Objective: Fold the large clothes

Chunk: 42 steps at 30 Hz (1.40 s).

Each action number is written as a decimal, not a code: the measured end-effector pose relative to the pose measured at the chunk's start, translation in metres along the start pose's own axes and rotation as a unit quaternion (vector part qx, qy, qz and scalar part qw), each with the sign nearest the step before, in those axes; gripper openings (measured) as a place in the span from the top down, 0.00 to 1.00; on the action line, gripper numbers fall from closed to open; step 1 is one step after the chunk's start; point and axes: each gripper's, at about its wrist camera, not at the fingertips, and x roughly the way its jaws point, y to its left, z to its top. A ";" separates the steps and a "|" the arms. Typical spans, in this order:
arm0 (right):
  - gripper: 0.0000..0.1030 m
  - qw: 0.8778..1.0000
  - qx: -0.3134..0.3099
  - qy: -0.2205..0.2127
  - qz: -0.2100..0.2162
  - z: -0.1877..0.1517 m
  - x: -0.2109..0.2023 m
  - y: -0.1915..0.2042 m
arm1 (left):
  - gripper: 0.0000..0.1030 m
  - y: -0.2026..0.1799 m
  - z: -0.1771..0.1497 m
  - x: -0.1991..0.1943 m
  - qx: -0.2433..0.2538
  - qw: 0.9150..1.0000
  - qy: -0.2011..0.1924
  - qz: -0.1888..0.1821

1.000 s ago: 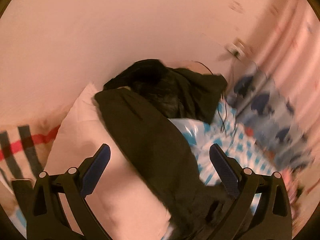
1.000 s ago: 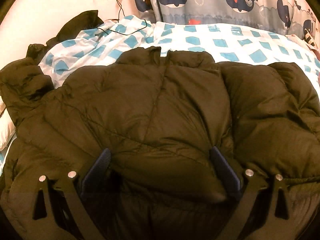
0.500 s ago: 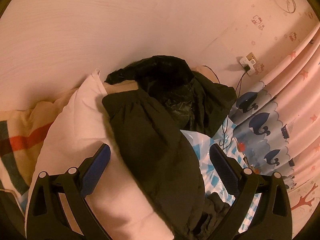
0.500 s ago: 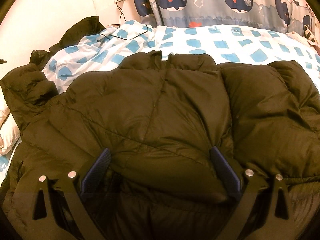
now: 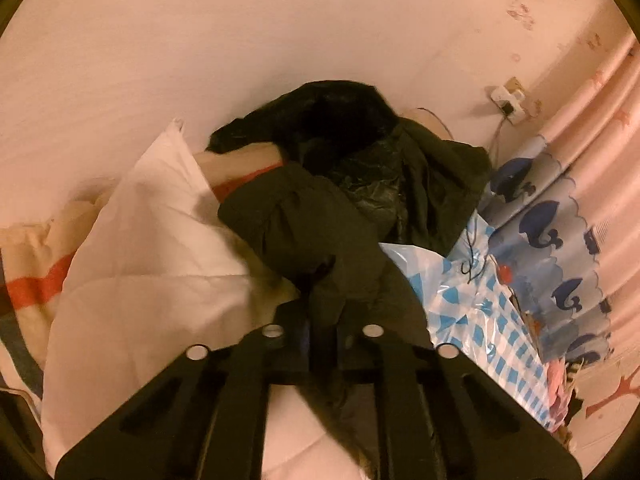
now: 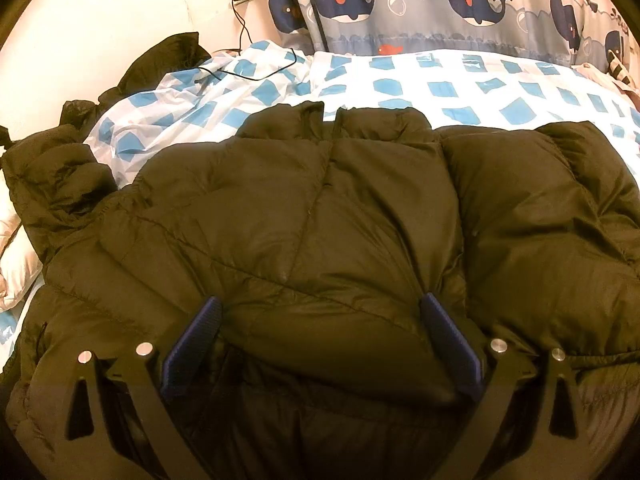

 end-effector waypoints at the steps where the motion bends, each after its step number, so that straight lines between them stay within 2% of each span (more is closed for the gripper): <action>1: 0.07 1.000 0.000 0.000 0.000 0.000 0.000 0.000 | 0.95 -0.002 -0.002 -0.005 0.000 1.000 -0.009 -0.006; 3: 0.07 1.000 -0.001 0.002 -0.002 0.000 0.000 0.000 | 0.96 -0.007 -0.006 -0.018 0.002 0.999 -0.022 -0.026; 7: 0.07 1.000 -0.004 0.008 -0.007 0.001 0.002 0.001 | 0.96 -0.036 -0.016 -0.052 0.037 0.995 -0.051 -0.075; 11: 0.07 1.000 -0.003 0.026 -0.010 0.004 0.007 0.001 | 0.96 -0.071 -0.031 -0.081 0.061 0.991 -0.056 -0.108; 15: 0.07 0.997 0.004 0.073 0.023 0.019 0.002 -0.004 | 0.97 -0.122 -0.054 -0.103 0.087 0.985 -0.054 -0.139; 19: 0.07 0.998 0.021 0.027 0.062 0.030 -0.051 -0.018 | 0.97 -0.183 -0.084 -0.118 0.133 0.974 -0.050 -0.175; 23: 0.07 0.997 0.017 0.004 0.077 0.037 -0.096 -0.043 | 0.97 -0.245 -0.122 -0.126 0.173 0.961 -0.040 -0.213; 29: 0.07 0.992 0.094 -0.047 0.072 0.031 -0.139 -0.108 | 0.97 -0.328 -0.195 -0.115 0.226 0.940 -0.003 -0.254; 31: 0.07 0.988 0.129 -0.044 0.076 0.029 -0.141 -0.126 | 0.97 -0.353 -0.222 -0.104 0.242 0.934 0.013 -0.262; 33: 0.07 0.976 0.190 -0.043 0.100 0.030 -0.140 -0.148 | 0.97 -0.378 -0.250 -0.096 0.255 0.929 0.028 -0.269; 36: 0.07 0.963 0.236 -0.061 0.112 0.030 -0.150 -0.167 | 0.97 -0.409 -0.298 -0.075 0.273 0.920 0.054 -0.274; 42: 0.07 0.946 0.285 -0.080 0.133 0.032 -0.160 -0.187 | 0.97 -0.437 -0.393 -0.012 0.304 0.907 0.118 -0.266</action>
